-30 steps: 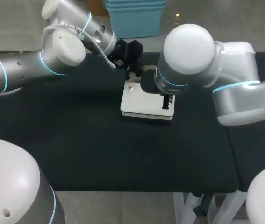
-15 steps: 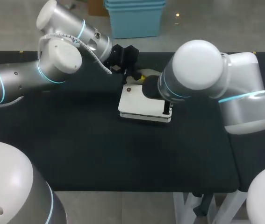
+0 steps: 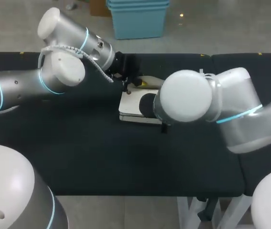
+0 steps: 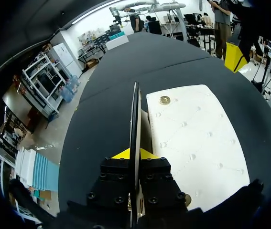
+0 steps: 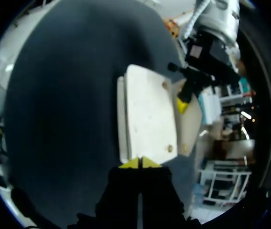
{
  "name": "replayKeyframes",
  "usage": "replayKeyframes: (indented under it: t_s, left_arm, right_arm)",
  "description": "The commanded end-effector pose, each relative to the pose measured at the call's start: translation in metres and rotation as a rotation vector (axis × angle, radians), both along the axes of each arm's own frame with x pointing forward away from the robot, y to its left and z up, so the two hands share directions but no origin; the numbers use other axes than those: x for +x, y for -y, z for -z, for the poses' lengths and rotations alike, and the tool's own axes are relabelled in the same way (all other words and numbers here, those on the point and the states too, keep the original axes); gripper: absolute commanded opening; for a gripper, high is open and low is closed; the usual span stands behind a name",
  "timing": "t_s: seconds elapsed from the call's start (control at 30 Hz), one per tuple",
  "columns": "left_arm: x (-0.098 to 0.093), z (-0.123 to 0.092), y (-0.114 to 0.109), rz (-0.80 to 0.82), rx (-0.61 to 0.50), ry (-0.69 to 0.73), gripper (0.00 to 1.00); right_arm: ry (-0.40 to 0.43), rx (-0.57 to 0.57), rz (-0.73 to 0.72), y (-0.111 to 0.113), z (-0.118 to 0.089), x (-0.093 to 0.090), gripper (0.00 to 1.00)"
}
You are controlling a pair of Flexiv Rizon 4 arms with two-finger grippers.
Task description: Pick up the bag, open it, inspect its contents, close it, and place it on the opposite side
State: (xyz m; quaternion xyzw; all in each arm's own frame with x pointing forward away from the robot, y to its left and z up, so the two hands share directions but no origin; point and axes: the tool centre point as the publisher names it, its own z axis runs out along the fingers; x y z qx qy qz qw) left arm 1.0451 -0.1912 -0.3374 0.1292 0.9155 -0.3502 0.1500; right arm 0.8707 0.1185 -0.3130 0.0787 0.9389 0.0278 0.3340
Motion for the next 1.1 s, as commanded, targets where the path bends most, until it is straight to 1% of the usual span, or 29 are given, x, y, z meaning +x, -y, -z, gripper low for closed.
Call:
replayKeyframes:
  t_s: [0.03, 0.07, 0.1, 0.13, 0.17, 0.4, 0.6, 0.73, 0.9, 1.03, 1.07, 1.1]
  left_arm:
    - [-0.004, 0.006, -0.002, -0.002, -0.019, 0.020, 0.00]
    - [-0.004, 0.007, -0.003, -0.001, -0.021, 0.024, 0.00]
    - [-0.003, 0.008, -0.004, 0.003, -0.025, 0.028, 0.00]
    - [-0.003, 0.009, -0.004, 0.009, -0.029, 0.028, 0.00]
    - [-0.003, 0.010, -0.005, 0.010, -0.029, 0.029, 0.00]
    - [-0.006, 0.015, -0.004, 0.020, -0.025, 0.015, 0.00]
    - [-0.010, 0.015, -0.004, 0.025, -0.030, 0.007, 0.00]
    - [-0.012, 0.016, -0.005, 0.032, -0.032, 0.006, 0.00]
    - [-0.013, 0.016, -0.006, 0.045, -0.033, 0.003, 0.00]
    - [-0.014, 0.017, -0.006, 0.059, -0.030, 0.005, 0.00]
    - [-0.014, 0.017, -0.006, 0.062, -0.030, 0.005, 0.00]
    - [-0.015, 0.018, -0.006, 0.064, -0.029, 0.005, 0.00]
  right_arm:
    - [0.066, -0.009, 0.006, -0.009, 0.014, -0.005, 0.09]
    - [0.069, -0.008, 0.003, -0.010, 0.016, -0.005, 0.18]
    - [0.071, -0.006, 0.000, -0.012, 0.017, -0.006, 0.22]
    - [0.073, -0.007, -0.002, -0.013, 0.019, -0.006, 0.35]
    - [0.076, -0.004, -0.006, -0.014, 0.020, -0.006, 0.39]
    - [0.079, -0.007, 0.013, -0.016, 0.033, -0.002, 0.40]
    - [0.092, 0.001, 0.030, -0.018, 0.042, 0.010, 0.40]
    - [0.097, -0.020, 0.041, -0.020, 0.047, 0.018, 0.40]
    - [0.098, -0.025, 0.045, -0.019, 0.050, 0.022, 0.40]
    - [0.099, -0.030, 0.048, -0.018, 0.054, 0.025, 0.37]
    - [0.099, -0.029, 0.049, -0.017, 0.055, 0.025, 0.34]
    - [0.100, -0.028, 0.050, -0.017, 0.056, 0.026, 0.28]
